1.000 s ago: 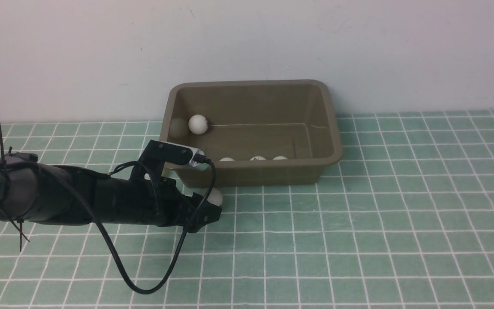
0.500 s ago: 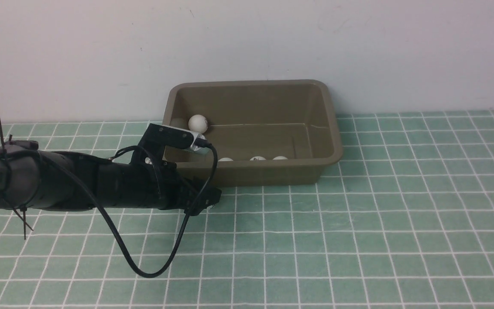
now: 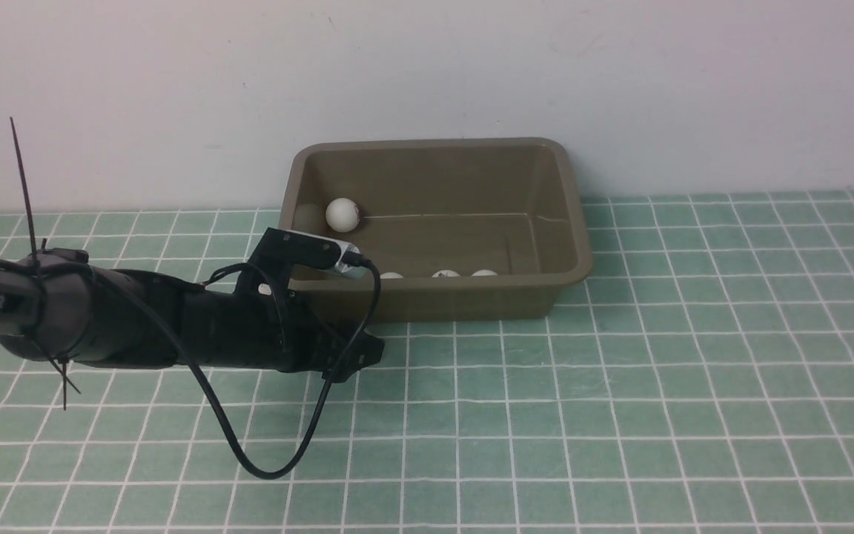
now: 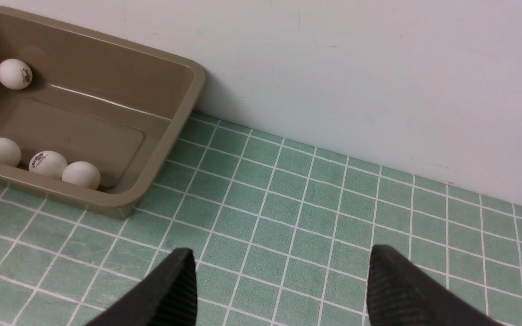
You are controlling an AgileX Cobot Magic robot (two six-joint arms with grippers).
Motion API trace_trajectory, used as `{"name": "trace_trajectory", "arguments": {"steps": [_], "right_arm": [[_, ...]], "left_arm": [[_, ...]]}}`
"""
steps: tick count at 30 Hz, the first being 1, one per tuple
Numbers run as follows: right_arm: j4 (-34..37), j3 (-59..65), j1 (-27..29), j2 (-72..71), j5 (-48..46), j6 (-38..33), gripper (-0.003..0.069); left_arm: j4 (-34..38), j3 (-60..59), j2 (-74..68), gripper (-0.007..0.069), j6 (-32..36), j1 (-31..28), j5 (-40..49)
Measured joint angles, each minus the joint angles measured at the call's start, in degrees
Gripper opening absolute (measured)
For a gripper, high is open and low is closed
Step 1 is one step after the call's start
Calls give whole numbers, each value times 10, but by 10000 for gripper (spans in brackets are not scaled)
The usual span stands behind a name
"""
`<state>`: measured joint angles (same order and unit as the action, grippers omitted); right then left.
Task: Put the table tennis balls in the box on the green coffee tablecloth.
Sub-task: 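Reach for and grasp a ping pong ball on the table beside the basket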
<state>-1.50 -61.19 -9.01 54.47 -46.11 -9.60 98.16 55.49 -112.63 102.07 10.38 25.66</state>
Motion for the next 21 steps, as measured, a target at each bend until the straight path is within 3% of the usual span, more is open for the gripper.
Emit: {"name": "trace_trajectory", "arguments": {"steps": [14,21], "right_arm": [[0,0,0,0,0,-2,461],[0,0,0,0,0,-2,461]], "left_arm": [[1,16,-5,518,0,0,7],[0,17,-5,441,0,0,7]]}}
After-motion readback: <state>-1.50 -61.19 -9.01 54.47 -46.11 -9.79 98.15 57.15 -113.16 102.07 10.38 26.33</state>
